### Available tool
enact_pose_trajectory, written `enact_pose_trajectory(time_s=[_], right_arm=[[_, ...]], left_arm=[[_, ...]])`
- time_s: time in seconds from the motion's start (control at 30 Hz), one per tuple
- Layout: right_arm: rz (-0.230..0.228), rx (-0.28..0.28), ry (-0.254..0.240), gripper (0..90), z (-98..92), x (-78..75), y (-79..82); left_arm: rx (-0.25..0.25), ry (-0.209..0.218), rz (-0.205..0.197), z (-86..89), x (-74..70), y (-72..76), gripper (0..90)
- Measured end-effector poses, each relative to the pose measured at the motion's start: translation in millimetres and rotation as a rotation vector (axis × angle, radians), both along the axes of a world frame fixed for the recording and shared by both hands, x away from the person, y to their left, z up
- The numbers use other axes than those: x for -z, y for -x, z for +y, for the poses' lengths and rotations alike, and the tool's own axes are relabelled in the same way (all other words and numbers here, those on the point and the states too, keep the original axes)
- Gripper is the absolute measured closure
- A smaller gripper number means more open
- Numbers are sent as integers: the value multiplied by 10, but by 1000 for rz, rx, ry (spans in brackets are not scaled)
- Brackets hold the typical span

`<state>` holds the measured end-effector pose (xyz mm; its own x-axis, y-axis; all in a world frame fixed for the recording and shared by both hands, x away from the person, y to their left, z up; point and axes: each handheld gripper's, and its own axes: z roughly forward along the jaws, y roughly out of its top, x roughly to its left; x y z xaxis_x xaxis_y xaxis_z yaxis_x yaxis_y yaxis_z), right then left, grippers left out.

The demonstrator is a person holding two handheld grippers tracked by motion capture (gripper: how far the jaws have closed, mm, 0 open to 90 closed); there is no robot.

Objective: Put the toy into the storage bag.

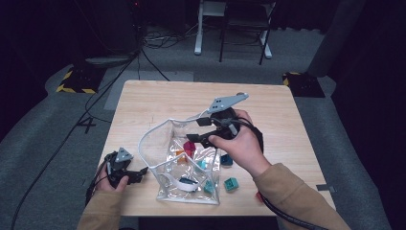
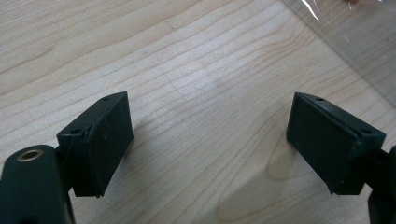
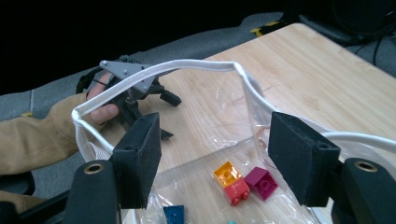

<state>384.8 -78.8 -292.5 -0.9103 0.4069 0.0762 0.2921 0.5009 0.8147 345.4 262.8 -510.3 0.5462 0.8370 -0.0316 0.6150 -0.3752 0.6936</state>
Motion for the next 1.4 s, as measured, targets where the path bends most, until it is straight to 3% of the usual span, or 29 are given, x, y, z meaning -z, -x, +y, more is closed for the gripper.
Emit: enact_pose_trajectory(time_s=[0.3, 0.6, 1.0, 1.4], right_arm=[[-40, 52, -38, 353, -370, -152, 83], [-57, 132, -56, 347, -753, -176, 90], [-62, 221, -50, 341, -1141, -81, -12], [-30, 256, -22, 329, -1317, 294, -204]], left_arm=[[0, -1, 0, 0, 0, 0, 148], [1, 0, 1, 1, 0, -1, 148], [0, 0, 0, 0, 0, -1, 148], [1, 1, 1, 1, 0, -1, 148]])
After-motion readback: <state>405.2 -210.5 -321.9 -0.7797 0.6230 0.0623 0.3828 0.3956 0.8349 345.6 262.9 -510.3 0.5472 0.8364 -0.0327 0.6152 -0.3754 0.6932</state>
